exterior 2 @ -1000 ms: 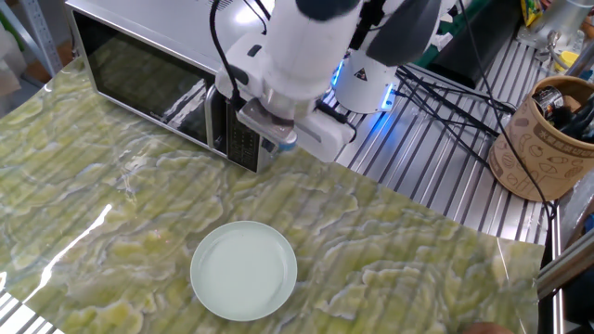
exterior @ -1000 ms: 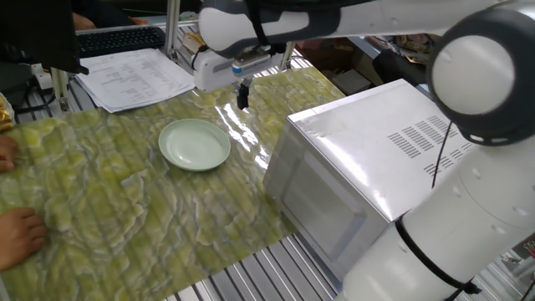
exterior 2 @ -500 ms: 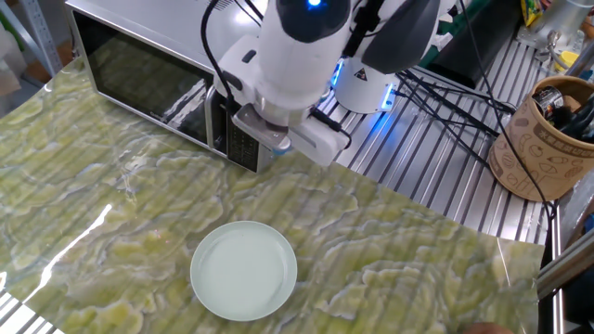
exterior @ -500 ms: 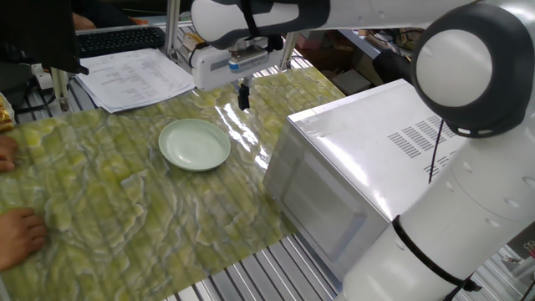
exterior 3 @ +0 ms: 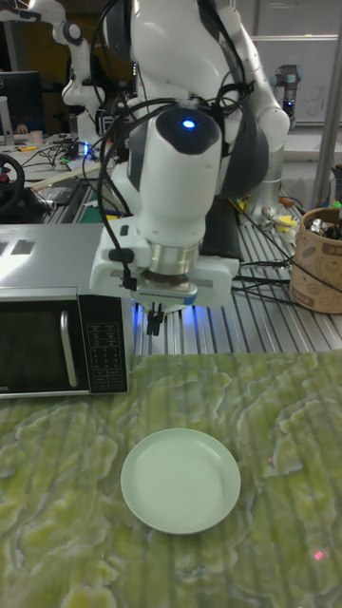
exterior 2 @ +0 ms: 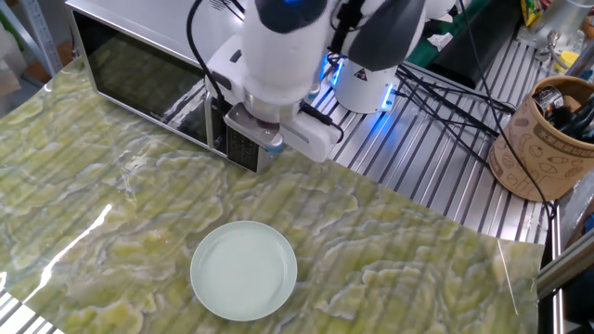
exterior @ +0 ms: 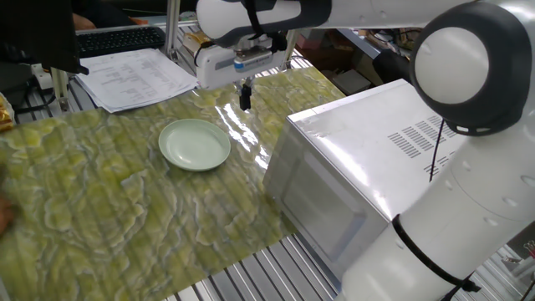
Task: Put the bowl into the microwave
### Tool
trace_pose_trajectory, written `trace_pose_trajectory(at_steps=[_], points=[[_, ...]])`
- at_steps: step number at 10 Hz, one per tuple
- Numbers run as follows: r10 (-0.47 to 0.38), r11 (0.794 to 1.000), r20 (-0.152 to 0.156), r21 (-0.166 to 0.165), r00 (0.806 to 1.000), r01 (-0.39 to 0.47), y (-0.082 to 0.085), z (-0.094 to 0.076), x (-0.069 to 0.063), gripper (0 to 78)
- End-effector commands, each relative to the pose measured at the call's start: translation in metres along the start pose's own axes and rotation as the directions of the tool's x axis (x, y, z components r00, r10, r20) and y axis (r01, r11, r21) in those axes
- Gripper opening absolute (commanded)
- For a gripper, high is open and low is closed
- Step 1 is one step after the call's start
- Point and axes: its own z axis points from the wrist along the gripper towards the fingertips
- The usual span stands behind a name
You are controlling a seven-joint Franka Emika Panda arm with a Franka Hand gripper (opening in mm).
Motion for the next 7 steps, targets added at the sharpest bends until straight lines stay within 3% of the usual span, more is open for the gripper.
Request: trace_pose_trajectory(at_steps=[1, 3, 5, 7], points=[[-0.002, 1.000, 0.014, -0.022, 1.000, 0.002, -0.0008, -0.0009, -0.0004, 0.0], [0.031, 0.999, 0.026, -0.014, 0.999, -0.030, -0.0008, -0.0009, -0.0004, 0.0], [0.051, 0.999, 0.000, 0.001, 0.999, -0.051, -0.0008, -0.0009, -0.0004, 0.0], [0.068, 0.996, 0.012, 0.051, 0.998, -0.068, -0.0008, -0.0009, -0.0004, 0.0]])
